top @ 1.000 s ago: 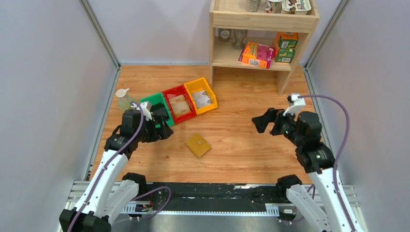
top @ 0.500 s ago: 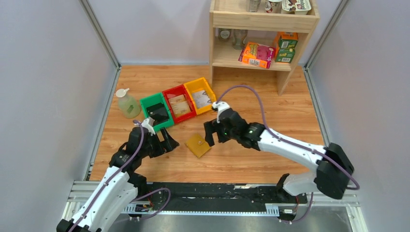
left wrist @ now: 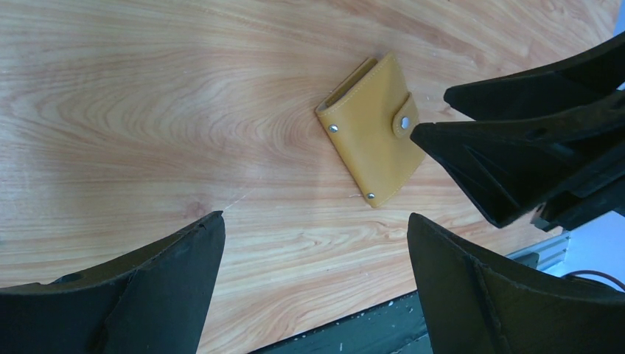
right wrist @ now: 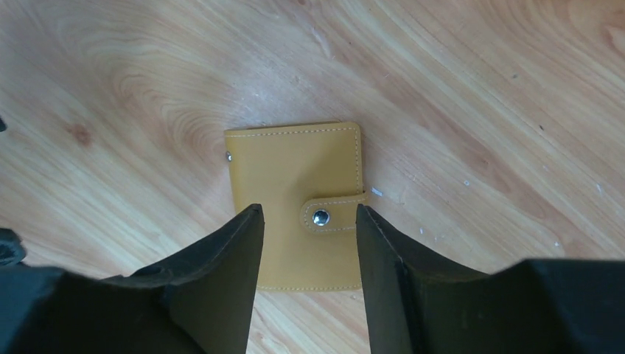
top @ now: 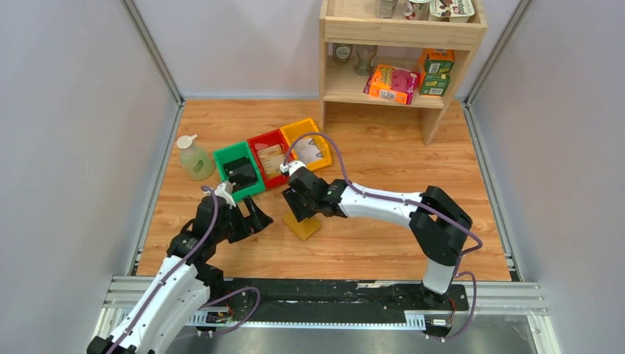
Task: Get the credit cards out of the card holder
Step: Open the card holder at the center of the board.
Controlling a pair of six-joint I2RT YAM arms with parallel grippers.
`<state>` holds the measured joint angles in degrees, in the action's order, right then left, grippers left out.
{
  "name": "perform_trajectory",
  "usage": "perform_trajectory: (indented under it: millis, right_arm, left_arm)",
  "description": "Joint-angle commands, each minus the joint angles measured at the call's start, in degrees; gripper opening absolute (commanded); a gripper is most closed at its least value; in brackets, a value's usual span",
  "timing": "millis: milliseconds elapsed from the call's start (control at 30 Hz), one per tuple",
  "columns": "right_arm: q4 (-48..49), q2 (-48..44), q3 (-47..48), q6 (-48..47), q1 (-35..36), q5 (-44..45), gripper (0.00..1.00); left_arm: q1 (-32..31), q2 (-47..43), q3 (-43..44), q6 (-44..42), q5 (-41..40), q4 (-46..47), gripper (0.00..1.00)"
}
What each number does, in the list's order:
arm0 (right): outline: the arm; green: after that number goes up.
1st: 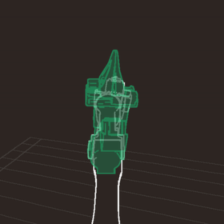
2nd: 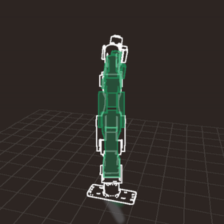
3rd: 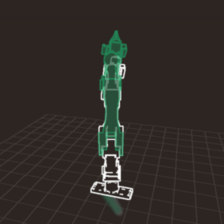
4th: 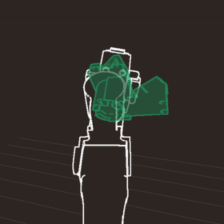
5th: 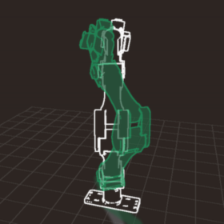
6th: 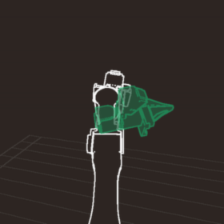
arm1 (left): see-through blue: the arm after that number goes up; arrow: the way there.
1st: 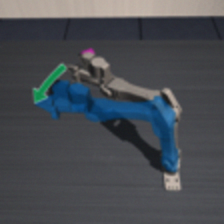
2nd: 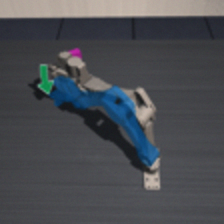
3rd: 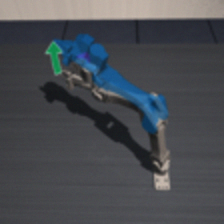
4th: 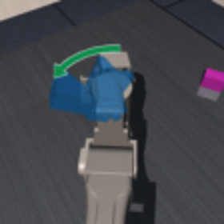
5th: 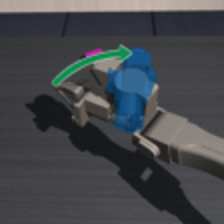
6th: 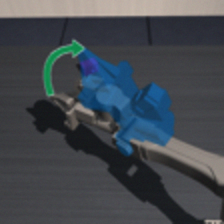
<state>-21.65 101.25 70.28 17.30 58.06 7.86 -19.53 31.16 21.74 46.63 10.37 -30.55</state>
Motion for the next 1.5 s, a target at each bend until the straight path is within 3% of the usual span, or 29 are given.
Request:
perform_trajectory:
  millis: [0,400,633,933,1067,1267,1467]
  right_arm:
    - [-2.6,3.3,4.4,-1.7,0.4,0.0,0.50]
    - [-4.1,7.7,3.4,0.3,0.5,0.4,0.43]
    - [-4.5,6.9,1.2,3.0,0.6,2.3,0.31]
    - [-3.1,5.7,-1.7,8.2,0.6,3.0,0.14]
    - [-0.3,4.2,-3.9,10.1,-0.5,-0.2,0.07]
    - [4.4,0.5,-8.2,13.1,-3.0,-6.1,0.06]
    - [7.6,-3.6,-12.3,15.0,-5.6,-11.4,0.06]
  left_arm:
    - [-0.3,2.0,-0.2,0.9,1.5,3.6,1.00]
    - [-0.2,8.3,0.4,2.3,2.0,9.1,1.00]
    - [-1.4,15.7,1.0,3.7,2.8,13.7,0.98]
    - [-8.4,27.5,4.7,4.4,-1.5,17.9,0.94]
    - [-10.2,33.4,6.5,4.4,-2.7,18.9,0.89]
    - [-12.7,40.9,8.9,3.7,-4.9,19.4,0.84]
    - [-13.9,47.2,10.7,2.1,-6.6,17.9,0.68]
